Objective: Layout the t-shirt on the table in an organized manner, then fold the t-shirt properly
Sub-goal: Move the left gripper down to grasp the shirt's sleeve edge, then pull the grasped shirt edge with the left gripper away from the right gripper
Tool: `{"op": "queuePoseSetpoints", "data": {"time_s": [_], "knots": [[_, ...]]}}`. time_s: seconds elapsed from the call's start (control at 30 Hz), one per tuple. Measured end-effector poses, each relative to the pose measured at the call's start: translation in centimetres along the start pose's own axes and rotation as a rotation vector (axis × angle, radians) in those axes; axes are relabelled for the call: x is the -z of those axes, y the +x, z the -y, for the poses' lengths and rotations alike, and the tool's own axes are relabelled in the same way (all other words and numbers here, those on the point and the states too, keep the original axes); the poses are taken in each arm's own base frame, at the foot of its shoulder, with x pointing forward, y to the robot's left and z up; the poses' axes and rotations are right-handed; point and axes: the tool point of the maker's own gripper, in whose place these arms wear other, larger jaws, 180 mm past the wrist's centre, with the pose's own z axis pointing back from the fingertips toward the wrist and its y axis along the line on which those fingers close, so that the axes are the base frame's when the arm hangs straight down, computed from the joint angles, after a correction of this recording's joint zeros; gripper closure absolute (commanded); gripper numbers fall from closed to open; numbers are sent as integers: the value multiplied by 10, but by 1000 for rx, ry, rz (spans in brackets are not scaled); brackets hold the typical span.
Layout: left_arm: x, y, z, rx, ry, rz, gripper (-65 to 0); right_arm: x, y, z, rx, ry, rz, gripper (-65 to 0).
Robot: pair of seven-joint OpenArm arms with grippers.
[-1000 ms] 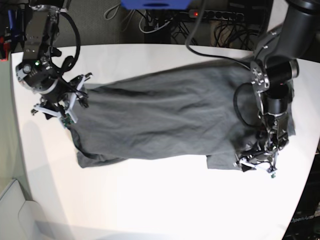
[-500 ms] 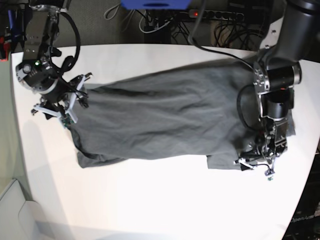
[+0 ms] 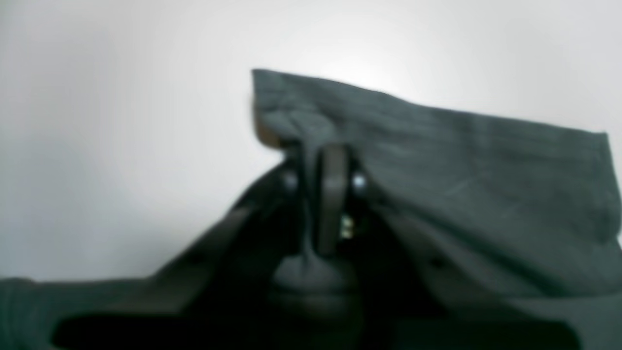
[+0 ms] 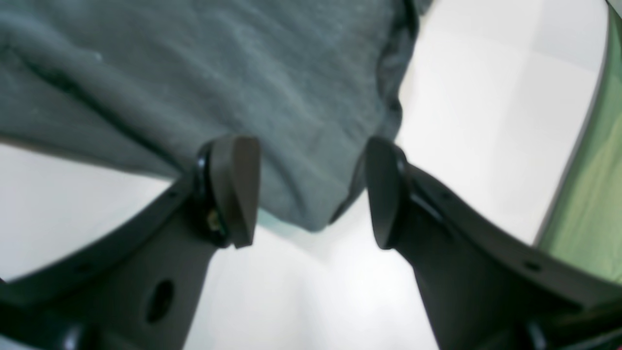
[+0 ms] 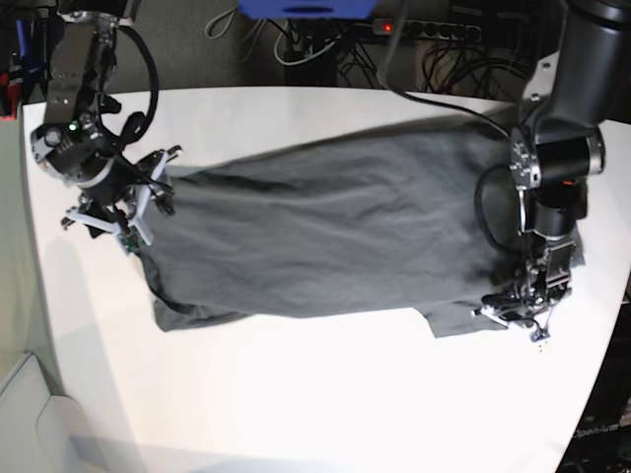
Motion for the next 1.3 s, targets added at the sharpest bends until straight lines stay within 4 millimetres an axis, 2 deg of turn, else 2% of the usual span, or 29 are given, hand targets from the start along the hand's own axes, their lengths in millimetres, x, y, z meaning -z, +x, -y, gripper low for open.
{"op": "queuePoseSetpoints", "data": {"time_s": [0.07, 0.13, 0.3, 0.43, 0.57, 0.63, 0.7, 0.77, 0.87, 1.03, 1.3], "knots": [[0, -1, -1, -22, -13, 9, -20, 0, 0, 0, 0, 0, 0, -354], [0, -1, -3, -26, -12, 5, 0, 0, -1, -1, 1, 2, -3, -354], [-1, 2, -3, -74, -25, 6, -2, 0, -2, -2, 0, 4, -5, -354], [-8, 8, 5, -102, -55, -49, -2, 0, -2, -2, 0, 6, -4, -354], [-24, 14, 19, -107, -107, -116, -2, 0, -2, -2, -1, 5, -5, -354], [-35, 33, 33, -101, -149, -72, -2, 0, -2, -2, 0, 6, -5, -354], [-52, 68, 46, -79, -190, 1, -2, 0, -2, -2, -1, 6, -4, -354], [-72, 110, 58, -60, -224, 107, -2, 0, -3, -3, 0, 6, -6, -354], [-98, 147, 71, -27, -256, 214, -2, 0, -2, -2, -1, 5, -4, -354], [-95, 145, 67, -30, -241, 246, -2, 0, -1, -1, -1, 4, -2, -354], [-102, 177, 50, 68, -126, 430, -2, 0, 0, -1, -2, 3, 0, -354]]}}
